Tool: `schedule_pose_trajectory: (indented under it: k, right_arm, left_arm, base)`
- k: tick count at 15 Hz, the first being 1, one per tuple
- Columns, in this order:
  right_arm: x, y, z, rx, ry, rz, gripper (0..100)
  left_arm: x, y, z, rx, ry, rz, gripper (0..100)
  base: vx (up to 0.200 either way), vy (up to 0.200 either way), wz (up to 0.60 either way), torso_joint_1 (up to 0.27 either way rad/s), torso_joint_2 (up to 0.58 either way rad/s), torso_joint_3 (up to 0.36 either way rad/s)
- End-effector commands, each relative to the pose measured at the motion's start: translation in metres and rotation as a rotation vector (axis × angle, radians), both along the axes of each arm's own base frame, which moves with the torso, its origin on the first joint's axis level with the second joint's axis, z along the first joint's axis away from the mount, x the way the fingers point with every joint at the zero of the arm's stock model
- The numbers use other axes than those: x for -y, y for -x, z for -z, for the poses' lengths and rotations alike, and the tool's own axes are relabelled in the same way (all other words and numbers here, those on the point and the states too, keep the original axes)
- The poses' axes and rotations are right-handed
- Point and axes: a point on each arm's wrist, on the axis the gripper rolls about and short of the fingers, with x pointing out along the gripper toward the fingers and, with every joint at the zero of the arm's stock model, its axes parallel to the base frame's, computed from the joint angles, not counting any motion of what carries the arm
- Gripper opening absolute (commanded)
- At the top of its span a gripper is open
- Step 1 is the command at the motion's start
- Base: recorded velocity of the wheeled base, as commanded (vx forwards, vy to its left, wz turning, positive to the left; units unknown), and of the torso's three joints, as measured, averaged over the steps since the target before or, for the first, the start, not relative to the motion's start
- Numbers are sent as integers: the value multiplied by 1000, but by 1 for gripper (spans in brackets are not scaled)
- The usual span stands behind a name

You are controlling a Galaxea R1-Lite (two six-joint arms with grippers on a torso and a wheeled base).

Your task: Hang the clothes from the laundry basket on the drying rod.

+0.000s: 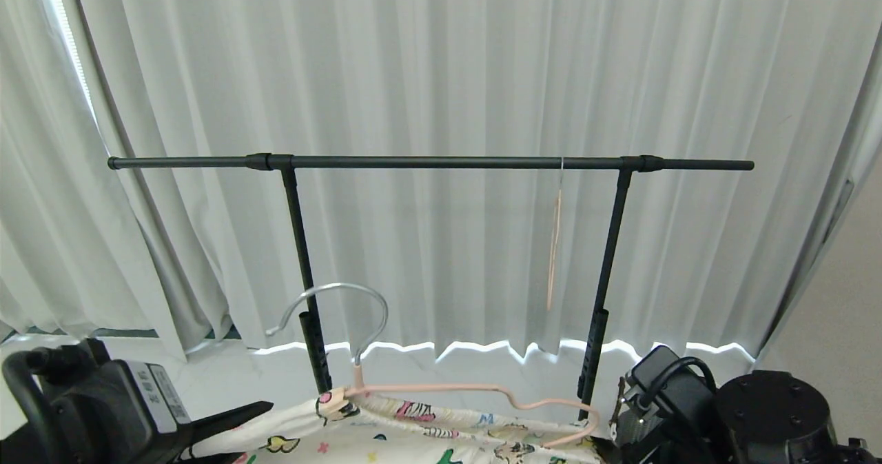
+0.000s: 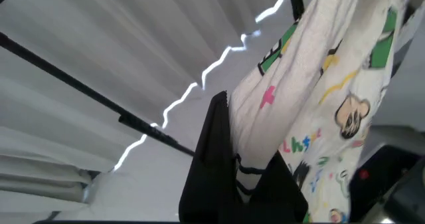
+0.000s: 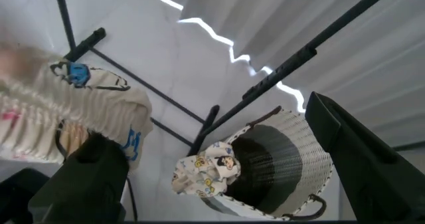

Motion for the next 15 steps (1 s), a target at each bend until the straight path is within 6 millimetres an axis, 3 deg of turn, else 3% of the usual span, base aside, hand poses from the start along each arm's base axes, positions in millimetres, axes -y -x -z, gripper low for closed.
schedule_pose_trajectory:
  k: [1, 7, 13, 15]
  right_arm:
    - [4, 1, -4, 13, -17, 8, 100]
    - [4, 4, -12, 48, -12, -28, 100]
    - [-30, 57, -21, 70, -50, -347, 100]
    - [-39, 64, -25, 72, -69, -399, 100]
  left_arm:
    - [-4, 2, 12, -4, -59, 3, 0]
    - [-14, 5, 45, 6, -258, -133, 0]
    - [6, -12, 37, -42, -174, -230, 0]
    - [13, -15, 36, -20, -128, -218, 0]
  base:
    - [0, 0, 0, 0, 0, 0]
    - [0, 0, 0, 0, 0, 0]
    - [0, 0, 0, 0, 0, 0]
    - [0, 0, 0, 0, 0, 0]
